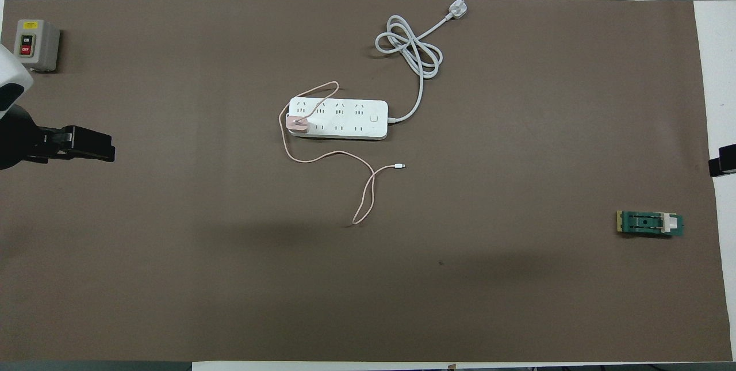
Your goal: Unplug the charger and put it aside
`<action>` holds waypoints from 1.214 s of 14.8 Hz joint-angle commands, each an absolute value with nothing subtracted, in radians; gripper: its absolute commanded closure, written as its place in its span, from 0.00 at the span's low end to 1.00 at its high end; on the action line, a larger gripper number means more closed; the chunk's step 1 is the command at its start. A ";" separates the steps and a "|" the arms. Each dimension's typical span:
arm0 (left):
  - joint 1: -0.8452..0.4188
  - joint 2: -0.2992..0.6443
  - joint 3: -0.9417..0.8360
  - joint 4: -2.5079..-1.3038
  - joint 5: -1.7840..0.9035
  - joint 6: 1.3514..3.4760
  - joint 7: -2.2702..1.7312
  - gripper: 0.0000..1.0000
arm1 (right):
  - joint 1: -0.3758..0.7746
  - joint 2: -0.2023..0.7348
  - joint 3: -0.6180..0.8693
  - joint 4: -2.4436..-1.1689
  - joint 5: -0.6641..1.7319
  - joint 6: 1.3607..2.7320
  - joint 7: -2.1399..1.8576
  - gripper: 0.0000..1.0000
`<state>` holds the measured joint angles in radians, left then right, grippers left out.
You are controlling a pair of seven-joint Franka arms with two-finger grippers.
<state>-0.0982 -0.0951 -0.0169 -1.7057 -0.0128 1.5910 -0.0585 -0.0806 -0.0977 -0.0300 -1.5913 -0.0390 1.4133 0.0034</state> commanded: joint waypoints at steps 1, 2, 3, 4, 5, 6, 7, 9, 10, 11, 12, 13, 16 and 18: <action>-0.097 -0.114 -0.012 -1.720 -0.021 1.577 -0.055 0.00 | -0.039 -0.138 -0.012 -1.695 -0.038 1.486 0.180 0.00; -0.097 -0.114 -0.012 -1.720 -0.021 1.577 -0.055 0.00 | -0.025 -0.141 -0.009 -1.712 -0.026 1.494 0.255 0.00; -0.097 -0.114 -0.012 -1.720 -0.021 1.577 -0.055 0.00 | -0.008 -0.135 -0.009 -1.715 0.003 1.497 0.317 0.00; -0.097 -0.114 -0.012 -1.720 -0.021 1.577 -0.055 0.00 | 0.001 -0.123 -0.009 -1.715 0.029 1.505 0.377 0.00; -0.097 -0.114 -0.012 -1.717 -0.023 1.577 -0.055 0.00 | 0.014 -0.104 -0.009 -1.715 0.047 1.523 0.432 0.00; -0.097 -0.114 -0.012 -1.720 -0.021 1.577 -0.055 0.00 | 0.037 -0.089 -0.009 -1.717 0.064 1.538 0.487 0.00; -0.097 -0.114 -0.012 -1.720 -0.021 1.577 -0.055 0.00 | 0.058 -0.075 -0.009 -1.717 0.077 1.552 0.553 0.00; -0.097 -0.114 -0.012 -1.720 -0.021 1.577 -0.055 0.00 | 0.104 -0.045 -0.009 -1.717 0.118 1.584 0.697 0.00; -0.097 -0.114 -0.012 -1.717 -0.021 1.577 -0.055 0.00 | 0.126 -0.029 -0.009 -1.717 0.136 1.604 0.757 0.00; -0.097 -0.114 -0.012 -1.717 -0.021 1.577 -0.055 0.00 | 0.146 -0.008 -0.009 -1.717 0.153 1.627 0.823 0.00; -0.097 -0.114 -0.012 -1.717 -0.021 1.577 -0.055 0.00 | 0.165 0.015 -0.009 -1.715 0.175 1.652 0.889 0.00; -0.097 -0.114 -0.012 -1.717 -0.021 1.577 -0.055 0.00 | 0.176 0.038 -0.009 -1.713 0.201 1.678 0.949 0.00; -0.097 -0.114 -0.012 -1.717 -0.023 1.577 -0.055 0.00 | 0.228 0.096 -0.009 -1.709 0.245 1.761 1.121 0.00; -0.097 -0.114 -0.012 -1.720 -0.021 1.577 -0.055 0.00 | 0.255 0.132 -0.009 -1.709 0.282 1.821 1.222 0.00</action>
<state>-0.0982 -0.0951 -0.0166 -1.7057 -0.0128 1.5905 -0.0585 0.2352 0.1033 -0.0062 -1.7124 0.2402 1.7743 1.1281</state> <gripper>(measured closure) 0.000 0.000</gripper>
